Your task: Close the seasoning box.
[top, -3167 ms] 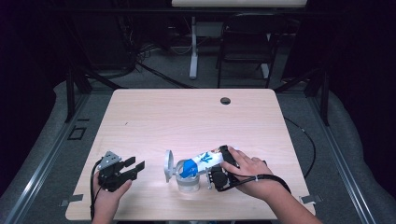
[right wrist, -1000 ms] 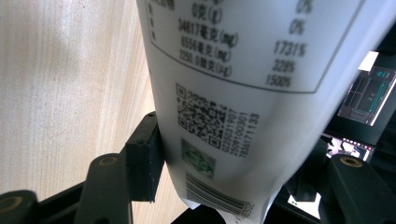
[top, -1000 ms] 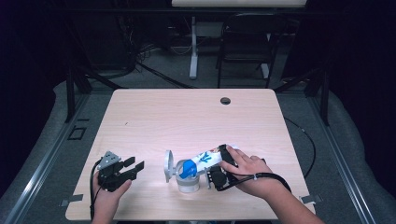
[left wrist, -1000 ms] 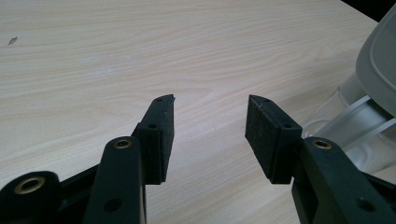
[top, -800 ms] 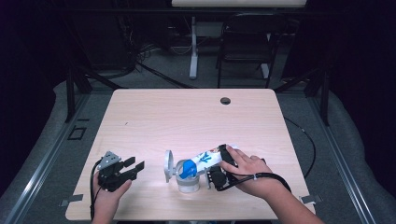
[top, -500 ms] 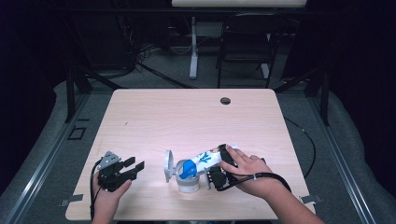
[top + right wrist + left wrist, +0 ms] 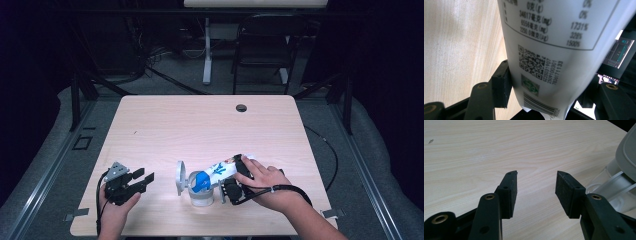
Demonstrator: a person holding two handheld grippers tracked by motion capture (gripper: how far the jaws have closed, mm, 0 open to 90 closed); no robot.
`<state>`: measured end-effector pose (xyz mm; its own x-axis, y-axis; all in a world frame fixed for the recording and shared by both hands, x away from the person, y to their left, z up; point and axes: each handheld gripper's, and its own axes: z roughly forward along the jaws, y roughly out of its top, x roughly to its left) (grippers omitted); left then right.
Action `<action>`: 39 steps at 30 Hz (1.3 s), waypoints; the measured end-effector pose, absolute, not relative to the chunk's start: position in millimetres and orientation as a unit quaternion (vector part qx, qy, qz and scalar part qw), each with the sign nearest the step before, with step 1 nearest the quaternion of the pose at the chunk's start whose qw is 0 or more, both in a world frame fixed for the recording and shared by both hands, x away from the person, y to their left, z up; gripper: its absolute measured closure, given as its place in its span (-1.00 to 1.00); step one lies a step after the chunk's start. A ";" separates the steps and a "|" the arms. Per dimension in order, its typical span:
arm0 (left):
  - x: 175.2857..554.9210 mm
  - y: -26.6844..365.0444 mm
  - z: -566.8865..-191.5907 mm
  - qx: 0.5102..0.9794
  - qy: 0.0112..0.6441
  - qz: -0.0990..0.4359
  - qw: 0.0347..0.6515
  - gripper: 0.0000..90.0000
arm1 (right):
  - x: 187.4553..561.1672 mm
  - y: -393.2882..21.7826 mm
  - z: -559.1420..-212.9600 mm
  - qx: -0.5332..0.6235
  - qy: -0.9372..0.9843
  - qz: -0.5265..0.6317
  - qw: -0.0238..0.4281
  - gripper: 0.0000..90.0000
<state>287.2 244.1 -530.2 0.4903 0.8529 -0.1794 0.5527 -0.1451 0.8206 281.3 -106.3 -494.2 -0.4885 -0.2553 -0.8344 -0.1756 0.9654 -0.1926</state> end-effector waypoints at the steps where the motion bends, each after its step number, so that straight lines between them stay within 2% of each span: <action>1: 287.2 244.1 -530.2 0.738 0.476 0.168 0.448 0.16 | 281.3 -106.3 -494.2 -0.125 0.862 -0.041 0.490 -0.10; 39: 287.5 244.6 -530.2 0.740 0.476 0.167 0.445 0.16 | 281.4 -105.4 -493.7 -0.131 0.859 -0.046 0.493 -0.10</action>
<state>287.5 244.6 -530.2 0.4902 0.8536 -0.1761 0.5562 -0.1508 0.8172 281.4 -105.4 -493.7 -0.4805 -0.2699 -0.8344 -0.1798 0.9616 -0.2075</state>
